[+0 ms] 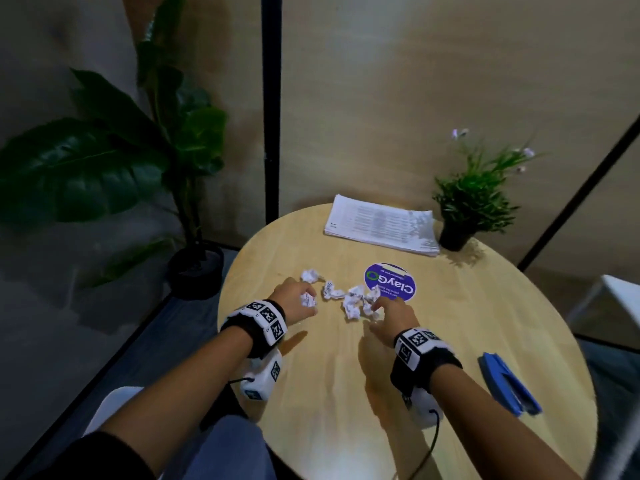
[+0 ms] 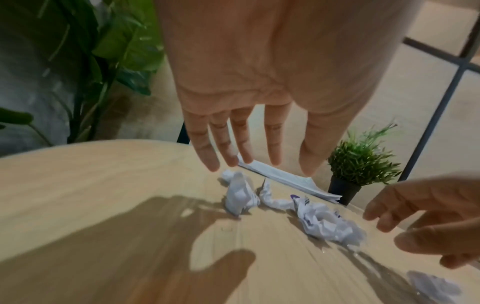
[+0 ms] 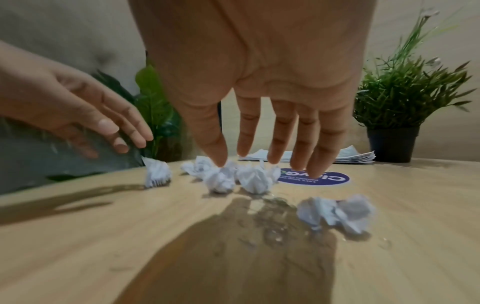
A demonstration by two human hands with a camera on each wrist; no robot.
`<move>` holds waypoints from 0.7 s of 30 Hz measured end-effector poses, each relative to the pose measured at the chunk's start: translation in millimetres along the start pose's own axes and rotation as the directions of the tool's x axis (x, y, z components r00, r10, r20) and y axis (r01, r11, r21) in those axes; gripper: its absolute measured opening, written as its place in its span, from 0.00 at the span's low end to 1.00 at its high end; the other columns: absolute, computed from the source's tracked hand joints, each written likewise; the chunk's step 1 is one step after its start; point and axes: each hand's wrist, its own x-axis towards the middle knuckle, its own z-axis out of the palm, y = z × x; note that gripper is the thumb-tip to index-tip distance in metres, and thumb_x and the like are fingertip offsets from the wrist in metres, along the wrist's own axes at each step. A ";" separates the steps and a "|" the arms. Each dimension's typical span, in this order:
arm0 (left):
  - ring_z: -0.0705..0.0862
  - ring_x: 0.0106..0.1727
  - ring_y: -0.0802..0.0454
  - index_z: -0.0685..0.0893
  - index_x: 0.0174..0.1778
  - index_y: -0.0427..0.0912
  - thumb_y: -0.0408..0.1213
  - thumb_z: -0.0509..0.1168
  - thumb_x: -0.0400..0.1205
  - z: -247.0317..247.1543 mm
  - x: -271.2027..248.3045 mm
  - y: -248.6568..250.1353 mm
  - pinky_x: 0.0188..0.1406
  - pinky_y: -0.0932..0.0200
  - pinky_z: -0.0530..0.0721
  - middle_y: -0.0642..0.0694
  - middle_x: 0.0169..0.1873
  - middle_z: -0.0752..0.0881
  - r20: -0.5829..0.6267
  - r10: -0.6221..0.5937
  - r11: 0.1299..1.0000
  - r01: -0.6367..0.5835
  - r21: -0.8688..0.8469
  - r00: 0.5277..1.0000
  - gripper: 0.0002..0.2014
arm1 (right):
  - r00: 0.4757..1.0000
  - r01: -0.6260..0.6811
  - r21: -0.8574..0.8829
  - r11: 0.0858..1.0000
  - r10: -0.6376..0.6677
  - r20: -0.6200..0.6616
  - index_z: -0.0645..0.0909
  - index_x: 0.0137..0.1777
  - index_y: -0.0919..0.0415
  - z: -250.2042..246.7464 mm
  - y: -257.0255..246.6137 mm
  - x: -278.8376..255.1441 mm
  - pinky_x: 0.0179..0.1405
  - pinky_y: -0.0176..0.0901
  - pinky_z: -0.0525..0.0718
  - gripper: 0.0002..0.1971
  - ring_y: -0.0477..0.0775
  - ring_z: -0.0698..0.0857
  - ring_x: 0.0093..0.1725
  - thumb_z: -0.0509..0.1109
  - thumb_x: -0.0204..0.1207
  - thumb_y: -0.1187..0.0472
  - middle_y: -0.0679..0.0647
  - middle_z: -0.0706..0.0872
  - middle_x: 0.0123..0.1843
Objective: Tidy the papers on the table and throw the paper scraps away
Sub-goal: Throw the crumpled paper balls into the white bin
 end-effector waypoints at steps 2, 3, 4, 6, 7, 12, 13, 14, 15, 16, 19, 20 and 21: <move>0.73 0.68 0.38 0.79 0.65 0.47 0.45 0.71 0.75 12.7 14.7 0.6 0.69 0.49 0.75 0.39 0.67 0.71 -0.014 -0.054 0.998 0.055 0.032 0.998 0.22 | 0.995 -0.086 -0.052 0.995 0.082 -0.060 0.72 0.68 0.48 7.2 6.7 7.8 0.64 0.56 0.76 0.20 0.62 0.74 0.67 0.66 0.76 0.51 0.58 0.73 0.69; 0.71 0.69 0.38 0.77 0.66 0.48 0.45 0.70 0.76 17.4 21.6 0.7 0.70 0.49 0.74 0.40 0.68 0.70 -0.015 -0.064 0.997 0.065 0.053 0.998 0.22 | 0.989 -0.135 -0.054 0.989 0.131 -0.069 0.71 0.68 0.48 10.9 10.4 11.0 0.64 0.59 0.74 0.20 0.62 0.71 0.69 0.64 0.77 0.50 0.58 0.70 0.70; 0.69 0.70 0.38 0.76 0.67 0.49 0.45 0.70 0.76 21.6 27.7 0.4 0.71 0.50 0.72 0.40 0.68 0.68 -0.016 -0.071 0.995 0.072 0.067 0.997 0.23 | 0.983 -0.177 -0.040 0.983 0.175 -0.060 0.69 0.69 0.48 14.3 14.3 13.4 0.63 0.60 0.73 0.20 0.62 0.69 0.69 0.64 0.77 0.51 0.58 0.69 0.70; 0.69 0.70 0.39 0.75 0.68 0.49 0.44 0.70 0.76 25.8 39.3 0.2 0.71 0.50 0.72 0.41 0.68 0.67 -0.024 -0.090 0.993 0.091 0.071 0.996 0.24 | 0.975 -0.222 -0.002 0.975 0.222 -0.017 0.67 0.70 0.51 19.9 23.0 18.5 0.61 0.59 0.75 0.25 0.64 0.68 0.69 0.69 0.74 0.52 0.59 0.68 0.68; 0.70 0.70 0.39 0.75 0.68 0.48 0.44 0.71 0.76 27.4 44.3 -0.4 0.70 0.50 0.73 0.40 0.69 0.67 -0.026 -0.103 0.992 0.104 0.064 0.994 0.24 | 0.974 -0.227 0.019 0.974 0.227 0.001 0.66 0.70 0.52 21.1 26.6 20.9 0.60 0.56 0.76 0.28 0.65 0.69 0.68 0.71 0.71 0.53 0.59 0.68 0.67; 0.76 0.68 0.36 0.67 0.71 0.42 0.45 0.75 0.71 36.1 60.2 -0.9 0.65 0.46 0.77 0.37 0.69 0.70 -0.029 -0.162 0.987 0.162 -0.012 0.986 0.35 | 0.985 -0.171 0.078 0.982 0.170 0.027 0.68 0.70 0.54 19.8 32.9 32.3 0.58 0.53 0.81 0.24 0.66 0.78 0.62 0.68 0.74 0.62 0.61 0.70 0.66; 0.77 0.66 0.36 0.66 0.70 0.41 0.45 0.75 0.71 36.8 60.9 0.0 0.62 0.47 0.78 0.37 0.67 0.71 -0.039 -0.164 0.986 0.163 -0.031 0.986 0.35 | 0.987 -0.158 0.089 0.983 0.156 0.026 0.69 0.69 0.54 19.1 33.6 34.0 0.58 0.52 0.82 0.23 0.65 0.80 0.60 0.67 0.75 0.62 0.62 0.71 0.66; 0.79 0.62 0.36 0.65 0.69 0.41 0.43 0.75 0.71 37.4 61.6 0.7 0.58 0.49 0.79 0.37 0.64 0.73 -0.046 -0.160 0.986 0.158 -0.049 0.986 0.35 | 0.990 -0.143 0.098 0.985 0.141 0.026 0.69 0.69 0.55 18.2 34.3 36.1 0.57 0.50 0.81 0.22 0.64 0.82 0.59 0.67 0.76 0.63 0.62 0.72 0.66; 0.81 0.56 0.38 0.65 0.67 0.40 0.42 0.75 0.71 37.7 62.3 1.1 0.53 0.50 0.79 0.37 0.60 0.76 -0.047 -0.148 0.987 0.145 -0.061 0.988 0.33 | 0.991 -0.130 0.107 0.986 0.128 0.028 0.70 0.69 0.55 17.1 34.4 37.2 0.57 0.48 0.81 0.21 0.63 0.82 0.59 0.67 0.76 0.64 0.62 0.73 0.66; 0.82 0.50 0.40 0.65 0.66 0.40 0.40 0.74 0.72 37.4 62.6 1.9 0.48 0.52 0.79 0.39 0.55 0.78 -0.043 -0.138 0.989 0.136 -0.061 0.989 0.31 | 0.993 -0.115 0.125 0.985 0.113 0.024 0.71 0.68 0.55 16.3 34.1 38.2 0.56 0.46 0.80 0.22 0.61 0.82 0.59 0.68 0.75 0.65 0.62 0.74 0.66; 0.80 0.41 0.43 0.67 0.64 0.40 0.33 0.67 0.75 32.4 65.9 2.8 0.44 0.51 0.81 0.42 0.43 0.79 -0.085 -0.129 0.987 0.120 -0.103 0.988 0.24 | 0.999 -0.042 0.212 0.976 0.047 -0.019 0.74 0.66 0.52 15.3 28.0 40.8 0.57 0.46 0.83 0.24 0.59 0.84 0.57 0.72 0.71 0.66 0.60 0.74 0.65; 0.79 0.41 0.42 0.67 0.65 0.40 0.32 0.65 0.76 28.6 67.6 3.7 0.43 0.52 0.80 0.41 0.42 0.79 -0.105 -0.145 0.979 0.127 -0.159 0.984 0.22 | 0.999 -0.011 0.232 0.973 0.018 -0.027 0.73 0.67 0.50 14.7 24.5 41.4 0.57 0.49 0.84 0.25 0.60 0.84 0.56 0.72 0.71 0.66 0.60 0.73 0.65; 0.80 0.42 0.41 0.67 0.66 0.40 0.31 0.63 0.78 24.8 69.3 4.8 0.44 0.52 0.79 0.39 0.43 0.80 -0.135 -0.160 0.968 0.129 -0.216 0.978 0.21 | 1.000 0.015 0.237 0.971 -0.010 -0.022 0.72 0.69 0.49 14.1 21.0 41.7 0.58 0.50 0.84 0.27 0.61 0.85 0.55 0.72 0.71 0.66 0.60 0.71 0.66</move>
